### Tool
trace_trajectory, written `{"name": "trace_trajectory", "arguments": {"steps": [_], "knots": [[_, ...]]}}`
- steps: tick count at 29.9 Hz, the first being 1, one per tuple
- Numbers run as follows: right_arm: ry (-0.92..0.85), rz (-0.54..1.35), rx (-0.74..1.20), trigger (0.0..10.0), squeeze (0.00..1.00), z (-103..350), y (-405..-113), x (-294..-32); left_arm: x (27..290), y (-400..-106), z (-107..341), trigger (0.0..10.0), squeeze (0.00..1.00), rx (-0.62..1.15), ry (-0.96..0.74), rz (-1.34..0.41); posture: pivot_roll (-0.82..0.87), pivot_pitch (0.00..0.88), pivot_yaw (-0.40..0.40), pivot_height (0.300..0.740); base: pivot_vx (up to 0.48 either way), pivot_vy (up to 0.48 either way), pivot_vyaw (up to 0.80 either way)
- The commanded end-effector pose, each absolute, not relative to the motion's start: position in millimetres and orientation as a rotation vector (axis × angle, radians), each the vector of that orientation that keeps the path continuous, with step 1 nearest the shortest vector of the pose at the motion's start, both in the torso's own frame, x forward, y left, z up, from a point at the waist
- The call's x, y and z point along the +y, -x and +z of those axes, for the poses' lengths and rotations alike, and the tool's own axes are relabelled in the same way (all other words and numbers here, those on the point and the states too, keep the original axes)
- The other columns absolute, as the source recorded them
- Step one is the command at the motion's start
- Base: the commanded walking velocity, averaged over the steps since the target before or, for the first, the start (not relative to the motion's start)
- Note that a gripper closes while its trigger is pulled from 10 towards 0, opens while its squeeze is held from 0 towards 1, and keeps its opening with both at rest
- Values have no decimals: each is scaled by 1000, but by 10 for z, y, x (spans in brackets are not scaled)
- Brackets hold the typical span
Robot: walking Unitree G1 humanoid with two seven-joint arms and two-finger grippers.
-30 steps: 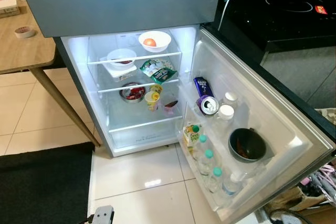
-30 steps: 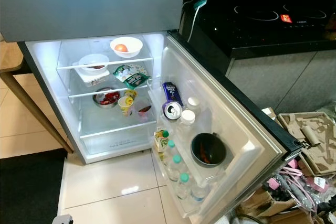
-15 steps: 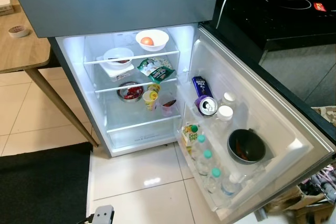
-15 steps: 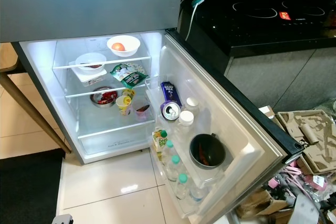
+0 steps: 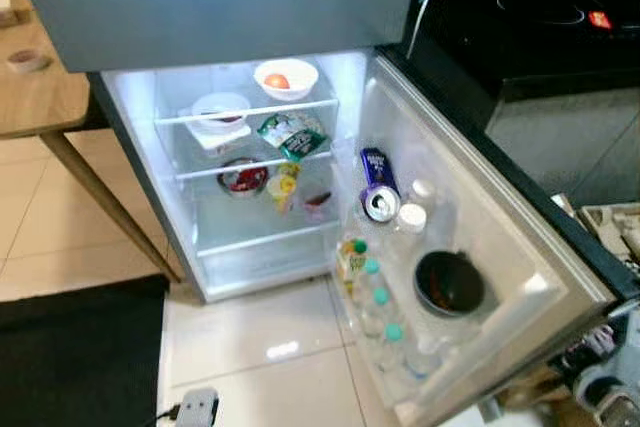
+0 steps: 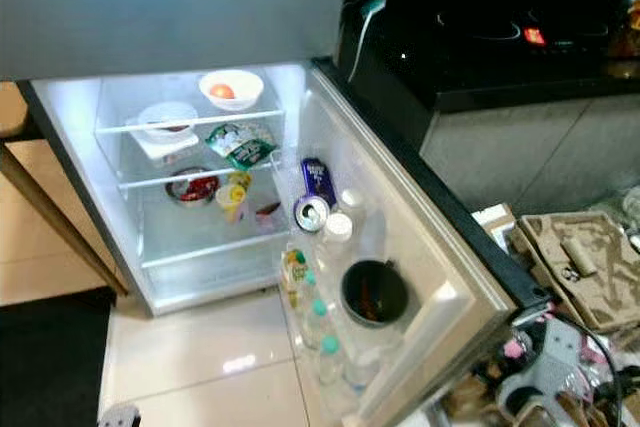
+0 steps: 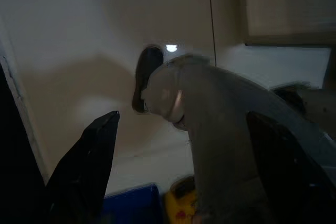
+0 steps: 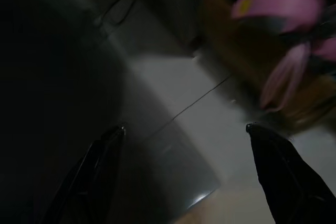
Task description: Restocking fridge
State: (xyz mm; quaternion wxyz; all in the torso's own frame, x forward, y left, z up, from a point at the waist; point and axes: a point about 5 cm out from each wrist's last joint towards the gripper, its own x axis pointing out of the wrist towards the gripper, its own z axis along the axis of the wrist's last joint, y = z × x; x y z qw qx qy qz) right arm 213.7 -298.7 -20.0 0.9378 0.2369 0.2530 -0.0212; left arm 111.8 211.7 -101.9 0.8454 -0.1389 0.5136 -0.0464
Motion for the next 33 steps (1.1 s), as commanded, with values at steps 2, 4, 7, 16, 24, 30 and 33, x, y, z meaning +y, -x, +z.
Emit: {"name": "trace_trajectory", "arguments": {"steps": [2, 4, 7, 16, 24, 30, 33], "knots": [[-481, 172, 517, 10000, 0, -157, -2233, -2802, 2061, -983, -1067, 10000, 0, 1142, 300, -118, 40, 40, -59, 740, 0, 0, 800], [-480, 258, 538, 10000, 0, -178, -2213, -2723, 2061, -983, -1068, 10000, 0, 1142, 300, -118, 40, 40, -59, 740, 0, 0, 800], [-478, 320, 551, 10000, 0, -191, -2202, -2661, 2061, -982, -1068, 10000, 0, 1143, 300, -118, 40, 40, -59, 740, 0, 0, 800], [-469, 391, 589, 10000, 0, -243, -2199, -2515, 2050, -981, -1070, 10000, 0, 1144, 304, -119, 41, 49, -67, 740, 0, 0, 800], [-431, 553, 606, 10000, 0, -263, -2255, -2218, 2045, -983, -1070, 10000, 0, 1144, 301, -122, 37, 50, -69, 740, 0, 0, 800], [-368, 520, 559, 10000, 0, -204, -2404, -2135, 2044, -984, -1070, 10000, 0, 1145, 300, -125, 37, 50, -69, 740, 0, 0, 800], [-298, 381, 554, 10000, 0, -141, -2590, -2141, 2040, -983, -1071, 10000, 0, 1144, 300, -127, 35, 50, -71, 740, 0, 0, 0]]}}
